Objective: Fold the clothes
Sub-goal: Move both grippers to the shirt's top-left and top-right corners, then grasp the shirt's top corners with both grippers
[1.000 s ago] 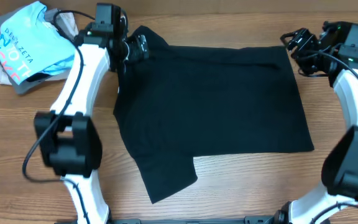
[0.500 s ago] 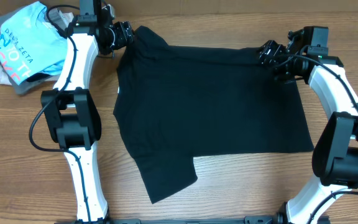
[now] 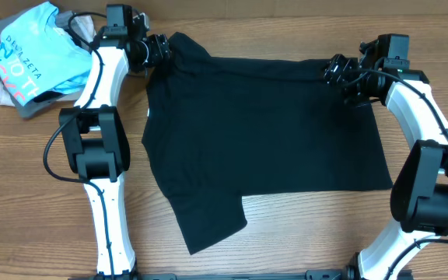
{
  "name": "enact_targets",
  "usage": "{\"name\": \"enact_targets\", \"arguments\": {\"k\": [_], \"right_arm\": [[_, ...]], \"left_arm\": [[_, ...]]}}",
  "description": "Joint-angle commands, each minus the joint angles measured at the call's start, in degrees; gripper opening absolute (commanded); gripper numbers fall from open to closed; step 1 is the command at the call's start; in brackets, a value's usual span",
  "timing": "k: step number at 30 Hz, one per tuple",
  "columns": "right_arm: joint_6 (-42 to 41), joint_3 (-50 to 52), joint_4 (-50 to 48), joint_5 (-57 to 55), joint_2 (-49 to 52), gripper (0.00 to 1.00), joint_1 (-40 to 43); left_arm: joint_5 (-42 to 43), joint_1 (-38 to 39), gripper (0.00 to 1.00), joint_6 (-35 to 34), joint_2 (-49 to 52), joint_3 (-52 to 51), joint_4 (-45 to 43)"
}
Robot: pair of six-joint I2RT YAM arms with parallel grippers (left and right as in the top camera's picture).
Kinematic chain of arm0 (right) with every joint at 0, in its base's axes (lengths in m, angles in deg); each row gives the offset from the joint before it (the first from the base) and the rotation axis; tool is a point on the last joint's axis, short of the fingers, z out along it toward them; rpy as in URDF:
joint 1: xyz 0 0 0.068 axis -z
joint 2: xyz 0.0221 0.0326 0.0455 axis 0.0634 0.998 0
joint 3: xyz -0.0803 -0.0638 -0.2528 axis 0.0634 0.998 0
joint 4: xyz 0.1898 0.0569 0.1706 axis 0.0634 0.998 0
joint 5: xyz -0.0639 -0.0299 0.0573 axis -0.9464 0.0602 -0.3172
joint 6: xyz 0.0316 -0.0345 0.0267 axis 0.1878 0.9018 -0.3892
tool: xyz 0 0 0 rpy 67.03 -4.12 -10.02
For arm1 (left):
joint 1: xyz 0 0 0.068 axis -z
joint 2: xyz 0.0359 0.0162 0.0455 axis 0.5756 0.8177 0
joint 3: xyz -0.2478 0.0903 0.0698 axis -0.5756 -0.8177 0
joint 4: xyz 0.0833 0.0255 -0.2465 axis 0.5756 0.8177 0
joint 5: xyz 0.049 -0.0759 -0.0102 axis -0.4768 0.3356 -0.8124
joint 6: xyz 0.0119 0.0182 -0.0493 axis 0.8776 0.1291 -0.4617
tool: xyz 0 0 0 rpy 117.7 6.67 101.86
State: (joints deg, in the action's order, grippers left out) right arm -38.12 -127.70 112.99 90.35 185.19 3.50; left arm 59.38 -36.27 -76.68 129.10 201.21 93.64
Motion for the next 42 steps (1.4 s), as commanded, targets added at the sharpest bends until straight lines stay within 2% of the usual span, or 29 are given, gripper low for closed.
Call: {"name": "enact_targets", "arguments": {"k": [1,6,10,16,21,26,29,31,37,42], "right_arm": [[0.4,-1.2,0.1,-0.6,-0.4,0.93,-0.1],[0.4,-1.2,0.4,-0.6,-0.4,0.93,-0.1],[0.4,-1.2,0.5,-0.6,-0.4,0.92,-0.1],[0.4,-1.2,0.7,-0.6,-0.4,0.91,-0.1],[0.4,-1.2,1.0,-2.1,-0.4,0.92,-0.1],[0.4,-1.2,1.3,-3.7,-0.4,0.92,-0.1],[0.4,-1.2,1.2,-8.3,-0.4,0.91,0.0],[0.4,-1.2,0.9,-8.9,-0.4,0.88,0.6],[0.3,-1.2,-3.9,-11.0,0.4,0.88,2.1],[-4.9,-1.2,-6.6,-9.9,3.9,0.87,2.8]], "left_arm": [[2.8,0.4,0.76,2.1,1.5,1.5,-1.6],[3.4,0.4,0.72,2.1,2.5,1.5,-2.4],[3.4,0.4,0.63,2.5,2.5,1.5,-2.9],[3.4,0.5,0.61,2.4,2.5,1.5,-4.1],[3.4,0.4,0.43,2.4,2.5,1.5,-4.5],[3.4,0.4,0.36,2.4,2.5,1.5,-4.8],[3.4,0.4,0.36,2.4,2.5,1.5,-4.6],[3.4,0.4,0.37,2.4,2.5,1.5,-4.6],[3.3,0.4,0.36,2.4,2.5,1.5,-4.2],[3.1,0.4,0.34,2.4,2.5,1.5,-4.0]]}}
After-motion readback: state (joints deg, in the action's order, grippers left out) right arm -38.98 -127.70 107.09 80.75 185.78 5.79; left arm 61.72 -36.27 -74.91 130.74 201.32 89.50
